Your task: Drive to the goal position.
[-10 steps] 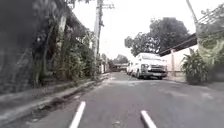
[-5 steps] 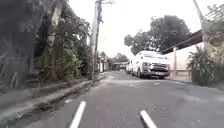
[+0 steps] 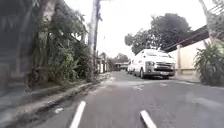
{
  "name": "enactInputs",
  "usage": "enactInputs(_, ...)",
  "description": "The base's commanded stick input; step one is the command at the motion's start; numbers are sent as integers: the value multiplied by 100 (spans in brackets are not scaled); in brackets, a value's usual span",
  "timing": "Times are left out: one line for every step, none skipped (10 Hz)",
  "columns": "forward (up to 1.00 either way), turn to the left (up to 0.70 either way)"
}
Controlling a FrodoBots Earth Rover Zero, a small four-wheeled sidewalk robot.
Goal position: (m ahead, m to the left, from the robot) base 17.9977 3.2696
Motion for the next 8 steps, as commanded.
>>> enactInputs(85,-34)
enactInputs(85,-34)
enactInputs(85,-34)
enactInputs(85,-25)
enactInputs(85,3)
enactInputs(85,3)
enactInputs(85,0)
enactInputs(85,0)
